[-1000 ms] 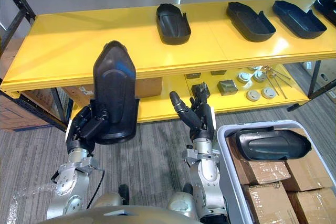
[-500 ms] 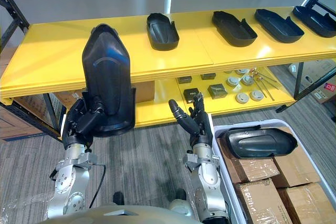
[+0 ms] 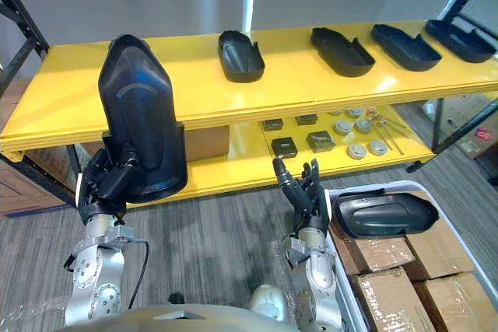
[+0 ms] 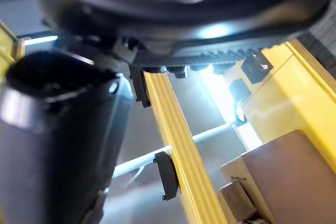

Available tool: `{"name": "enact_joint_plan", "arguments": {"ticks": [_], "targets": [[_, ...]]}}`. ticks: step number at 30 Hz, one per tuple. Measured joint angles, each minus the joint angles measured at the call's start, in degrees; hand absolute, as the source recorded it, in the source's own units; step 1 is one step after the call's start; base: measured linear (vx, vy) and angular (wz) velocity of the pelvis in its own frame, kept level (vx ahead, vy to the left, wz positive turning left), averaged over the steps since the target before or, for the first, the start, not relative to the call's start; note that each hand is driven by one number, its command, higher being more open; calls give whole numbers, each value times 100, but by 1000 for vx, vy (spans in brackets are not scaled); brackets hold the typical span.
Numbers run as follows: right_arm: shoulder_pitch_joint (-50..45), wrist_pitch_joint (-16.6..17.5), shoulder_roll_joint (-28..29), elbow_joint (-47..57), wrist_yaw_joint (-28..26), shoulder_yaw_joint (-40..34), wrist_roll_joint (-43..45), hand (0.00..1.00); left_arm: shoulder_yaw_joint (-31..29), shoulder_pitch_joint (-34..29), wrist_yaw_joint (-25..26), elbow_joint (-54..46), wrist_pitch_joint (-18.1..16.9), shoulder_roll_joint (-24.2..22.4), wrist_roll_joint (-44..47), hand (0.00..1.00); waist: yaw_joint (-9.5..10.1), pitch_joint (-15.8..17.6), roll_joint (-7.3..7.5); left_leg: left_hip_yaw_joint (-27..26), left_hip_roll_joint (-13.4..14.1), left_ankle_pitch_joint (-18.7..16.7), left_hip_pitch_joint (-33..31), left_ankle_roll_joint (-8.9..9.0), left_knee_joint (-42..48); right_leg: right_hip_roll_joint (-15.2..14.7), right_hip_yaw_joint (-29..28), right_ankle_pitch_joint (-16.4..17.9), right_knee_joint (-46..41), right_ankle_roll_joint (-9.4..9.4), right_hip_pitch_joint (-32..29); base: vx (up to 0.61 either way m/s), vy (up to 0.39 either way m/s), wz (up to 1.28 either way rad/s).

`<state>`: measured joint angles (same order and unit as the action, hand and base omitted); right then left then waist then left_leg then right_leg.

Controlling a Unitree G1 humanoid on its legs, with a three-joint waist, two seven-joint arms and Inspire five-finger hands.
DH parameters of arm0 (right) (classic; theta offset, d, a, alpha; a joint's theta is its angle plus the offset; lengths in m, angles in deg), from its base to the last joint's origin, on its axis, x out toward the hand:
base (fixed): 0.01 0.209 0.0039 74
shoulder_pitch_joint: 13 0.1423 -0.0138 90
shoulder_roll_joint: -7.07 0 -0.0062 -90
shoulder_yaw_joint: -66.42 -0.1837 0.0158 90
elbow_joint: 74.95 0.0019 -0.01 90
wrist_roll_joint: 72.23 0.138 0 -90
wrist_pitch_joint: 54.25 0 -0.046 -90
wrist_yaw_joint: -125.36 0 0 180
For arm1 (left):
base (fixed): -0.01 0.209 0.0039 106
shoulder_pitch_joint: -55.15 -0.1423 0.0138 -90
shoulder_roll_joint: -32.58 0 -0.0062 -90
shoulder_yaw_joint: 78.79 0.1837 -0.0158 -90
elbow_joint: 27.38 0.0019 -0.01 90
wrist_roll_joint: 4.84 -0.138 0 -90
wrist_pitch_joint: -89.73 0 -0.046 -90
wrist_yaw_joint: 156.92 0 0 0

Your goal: Walk over and take three plastic housings, then place them on the shelf

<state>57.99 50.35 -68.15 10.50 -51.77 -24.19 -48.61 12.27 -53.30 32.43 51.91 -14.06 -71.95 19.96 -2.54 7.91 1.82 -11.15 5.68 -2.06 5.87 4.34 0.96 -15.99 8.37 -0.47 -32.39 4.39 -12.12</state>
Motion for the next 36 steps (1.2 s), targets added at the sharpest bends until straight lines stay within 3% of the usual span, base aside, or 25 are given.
{"name": "enact_joint_plan", "arguments": {"ticks": [2, 3, 5, 6, 8, 10, 12, 16, 18, 20, 22, 23, 24, 27, 29, 30, 31, 32, 33, 34, 35, 36], "targets": [[-159, 0, 63, 91, -100, -3, 49, 100, 4, 7, -3, -52, -6, 94, -5, 0, -80, -3, 64, 44, 26, 8, -25, -13, -6, 162, -147, 212, 348, 48, 91, -46, 8, 8], [-230, 1, 147, 225, -218, -36, 97, 100, 5, 25, -4, -107, -32, 138, -4, 0, -86, 15, 104, 48, 63, 13, -120, -19, 2, 333, -233, 369, 913, 30, 130, 9, -40, 1], [-264, 3, 261, 482, -341, -43, 149, 100, 40, 67, -4, -112, -55, 139, -5, 0, -71, 32, 156, 40, 112, -2, -338, 13, 73, 579, -249, 337, 2098, 72, 358, 26, -120, 3], [-250, 9, 264, 545, -362, -49, 149, 100, 76, 78, -1, -99, -55, 124, -4, 0, -73, 58, 174, 45, 150, -2, -347, 54, 87, 632, -278, 156, 2274, 238, 461, 48, -164, 12], [-319, 68, 251, 854, -365, -43, 155, 100, 350, 17, -3, -118, -53, -1, -43, 0, 2, 120, -36, -164, 404, 23, -285, 166, 87, 810, -130, 112, 2342, 213, 556, 114, -132, 10], [-337, 84, 188, 997, -349, -15, 154, 100, 559, 25, -2, -121, -48, -89, -44, 0, 32, 97, -89, -140, 571, -39, -162, 384, 81, 871, 112, 144, 2138, 59, 658, 156, -117, 21], [-422, 193, 138, 1276, -310, 18, 152, 100, 769, 34, -6, -217, -48, -104, -43, 0, 36, 49, -111, -131, 724, -79, -133, 450, 82, 929, 300, 352, 1946, 2, 716, 226, -118, 39], [-448, 510, 134, 1849, -233, 19, 152, 100, 718, -16, -10, -586, -50, -145, -11, 0, 106, -93, -111, -133, 850, -116, -196, 264, 329, 1041, 407, 819, 1568, -73, 663, 211, -90, 20], [-372, 531, 115, 1849, -257, 8, 156, 100, 469, -23, 90, -577, -50, -147, 15, 0, 110, -142, -82, -98, 942, -291, -608, -32, 1275, 1086, 404, 894, 1686, -144, 761, 171, -135, 2], [-359, 531, 51, 1847, -321, -18, 156, 100, 335, -38, 169, -560, -50, -148, 54, 0, 132, -122, -144, 46, 1128, -351, -1080, -167, 2348, 1197, 392, 918, 1809, -192, 906, 108, -113, -11], [-448, 530, -93, 1839, -416, -83, 170, 100, 291, -196, 241, -547, -49, -156, 210, 0, 160, -47, -393, 588, 1541, -36, -1862, -371, 4275, 1465, 335, 1040, 1970, -399, 1337, 180, -100, -24], [-486, 530, -115, 1836, -424, -124, 189, 100, 292, -259, 248, -529, -47, -181, 211, 0, 181, -45, -422, 697, 1580, -41, -2007, -281, 4639, 1516, 305, 1095, 2003, -486, 1440, 240, -1, -42], [-492, 531, -110, 1826, -422, -247, 267, 100, 352, -364, 247, -491, -42, -192, 208, 0, 243, -72, -476, 688, 1482, -367, -2147, -150, 4827, 1519, 230, 1108, 2094, -500, 1640, 224, 48, -39], [-404, 564, -105, 1828, -409, -365, 379, 100, 378, -411, 150, -498, -43, -191, 161, 0, 276, -72, -429, 425, 1106, -673, -2094, -216, 3730, 1386, -48, 1101, 2179, -488, 1773, 239, 63, -54], [-371, 563, -113, 1832, -380, -296, 379, 100, 388, -415, 145, -502, -43, -196, 162, 0, 348, -23, -315, 415, 908, -488, -1883, -211, 2378, 1141, -366, 1113, 2141, -459, 1843, 205, 118, -84], [-390, 563, -122, 1842, -352, -270, 379, 100, 396, -415, 145, -503, -43, -206, 162, 0, 372, -10, -281, 418, 870, -299, -1820, -202, 2147, 1077, -430, 1147, 2098, -364, 1867, 162, 140, -85], [-425, 563, -138, 1905, -271, -214, 379, 100, 438, -413, 154, -514, -60, -216, 163, 0, 401, -41, -316, 422, 863, 390, -1731, -105, 1882, 992, -576, 1315, 1960, -79, 1887, 267, 324, -67], [-472, 578, -157, 1940, -183, -188, 377, 100, 512, -408, 170, -504, -77, -187, 159, 0, 321, -160, -390, 434, 853, 273, -1700, 277, 1873, 921, -651, 1466, 1873, 138, 1887, 229, 294, -47], [-494, 577, -114, 1932, -95, -159, 373, 100, 535, -402, 174, -506, -77, -169, 158, 0, 247, -238, -384, 440, 787, 117, -1641, 362, 1796, 856, -657, 1469, 1808, 145, 1832, 249, 434, -12], [-534, 577, 4, 1883, 88, -107, 369, 100, 534, -376, 181, -533, -78, -114, 155, 0, 173, -307, -229, 314, 630, 42, -1495, 377, 1521, 651, -693, 1448, 1666, 181, 1711, 157, 327, -12], [-596, 575, 170, 1827, 193, -65, 367, 100, 492, -374, 203, -575, -79, -47, 154, 0, 181, -311, -42, 129, 457, 91, -1304, 309, 1238, 492, -704, 1346, 1576, 342, 1633, 177, 369, -25], [-636, 575, 249, 1803, 229, -61, 373, 100, 445, -388, 219, -580, -80, -33, 156, 0, 201, -317, 22, 34, 408, 109, -1205, 282, 1124, 427, -686, 1273, 1558, 408, 1602, 115, 246, -49]]}}
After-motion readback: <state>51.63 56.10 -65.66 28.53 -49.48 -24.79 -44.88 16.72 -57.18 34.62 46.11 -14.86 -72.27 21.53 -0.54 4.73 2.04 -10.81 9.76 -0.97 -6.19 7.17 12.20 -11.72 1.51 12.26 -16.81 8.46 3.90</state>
